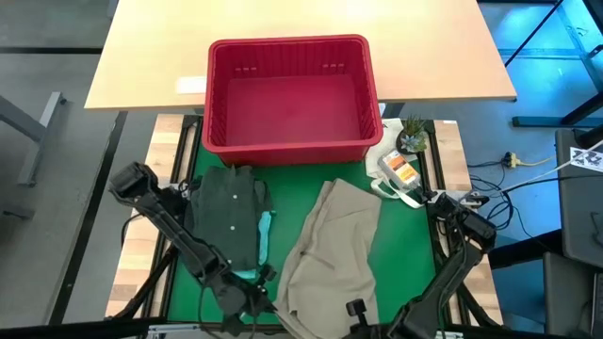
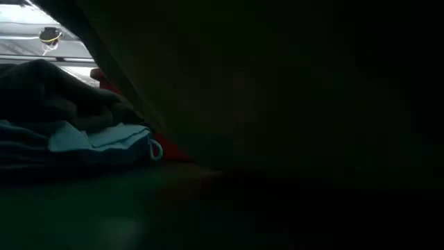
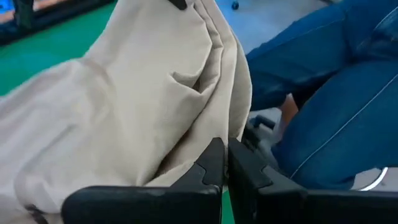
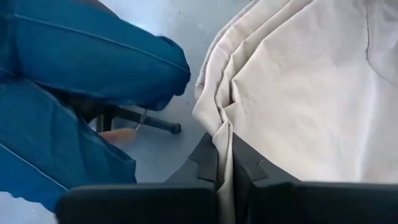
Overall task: Fold Laundry from Bin
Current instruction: Fold the brown shorts from the red laundry bin
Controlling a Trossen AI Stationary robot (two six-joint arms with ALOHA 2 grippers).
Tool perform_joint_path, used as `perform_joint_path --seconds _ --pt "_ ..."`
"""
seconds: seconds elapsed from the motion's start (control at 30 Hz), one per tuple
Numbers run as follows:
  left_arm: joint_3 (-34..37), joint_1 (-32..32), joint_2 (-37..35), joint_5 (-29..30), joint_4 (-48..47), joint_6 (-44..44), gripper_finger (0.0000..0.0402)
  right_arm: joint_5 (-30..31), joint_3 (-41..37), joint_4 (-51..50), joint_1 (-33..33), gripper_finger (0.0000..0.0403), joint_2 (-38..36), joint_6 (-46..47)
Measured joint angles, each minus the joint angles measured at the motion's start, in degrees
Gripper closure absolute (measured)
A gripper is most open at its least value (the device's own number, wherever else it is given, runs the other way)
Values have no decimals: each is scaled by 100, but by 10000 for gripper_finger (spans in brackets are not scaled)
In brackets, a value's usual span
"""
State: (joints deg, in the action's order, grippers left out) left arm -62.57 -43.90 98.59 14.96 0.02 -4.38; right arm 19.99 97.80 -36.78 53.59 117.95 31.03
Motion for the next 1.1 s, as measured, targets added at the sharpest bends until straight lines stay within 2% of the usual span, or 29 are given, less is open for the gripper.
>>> perform_joint_path --seconds 0.2,0.33,0.57,0.7,0.87,1.1 --pt "0 -286 -238 112 62 -3 401 11 440 -83 4 382 -4 -129" --pt "-99 -440 -307 343 85 -1 401 85 745 -134 4 387 -4 -461" --pt "-603 -391 -313 812 -133 196 401 495 1530 -1378 6 390 -9 -599" --pt "-1024 -203 -313 1069 -516 614 401 733 1824 -2253 4 385 -15 -586" --pt "-1506 258 -320 1543 -1344 606 401 806 1895 -3162 2 395 -37 -280" --pt "-1700 1085 -320 1509 -2097 614 401 1200 1895 -4479 5 388 -252 423"
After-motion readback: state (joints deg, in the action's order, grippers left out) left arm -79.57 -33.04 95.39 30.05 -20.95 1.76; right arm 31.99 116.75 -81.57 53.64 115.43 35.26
